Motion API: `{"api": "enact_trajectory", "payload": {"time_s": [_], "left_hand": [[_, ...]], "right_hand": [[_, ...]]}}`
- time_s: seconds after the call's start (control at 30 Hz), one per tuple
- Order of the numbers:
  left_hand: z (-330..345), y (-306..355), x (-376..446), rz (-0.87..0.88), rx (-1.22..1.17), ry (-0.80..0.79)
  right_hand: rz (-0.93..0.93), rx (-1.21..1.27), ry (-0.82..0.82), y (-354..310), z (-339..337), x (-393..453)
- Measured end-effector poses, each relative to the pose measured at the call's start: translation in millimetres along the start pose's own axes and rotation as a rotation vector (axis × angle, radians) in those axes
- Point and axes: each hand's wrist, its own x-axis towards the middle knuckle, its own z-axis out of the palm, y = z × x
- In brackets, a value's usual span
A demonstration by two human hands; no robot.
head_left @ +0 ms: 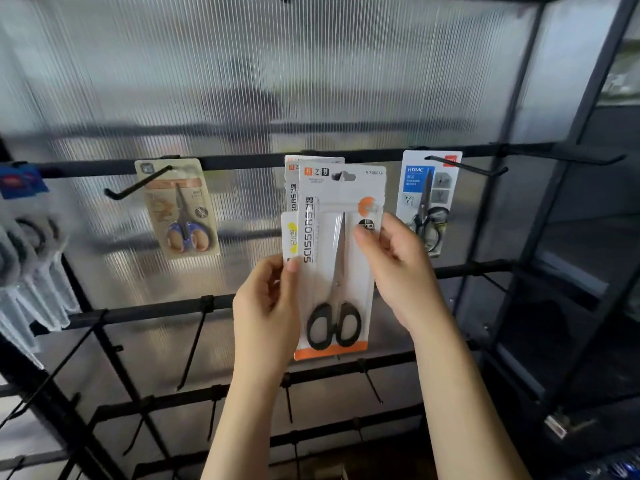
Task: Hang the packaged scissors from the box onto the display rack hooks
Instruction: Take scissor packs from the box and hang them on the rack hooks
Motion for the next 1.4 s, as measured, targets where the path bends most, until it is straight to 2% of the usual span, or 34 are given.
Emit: {"api": "enact_trajectory", "payload": {"time_s": [0.4,0.97,1.23,1.4], "left_hand": [[1,-6,5,0.016,0.009,0.046],[15,-32,37,-0.115,0.014,0.073],[23,-47,55,-0.153,0.048,0.06],[24,-54,54,-0.145,0.06,-0.009]], "right_hand": [[0.035,-0.04,0.04,2,3,7],[0.081,-0.136,0.032,25,16,43],[0.124,-0.094,0.028,42,25,60],[0.167,-0.015,0.032,55,26,53]]}}
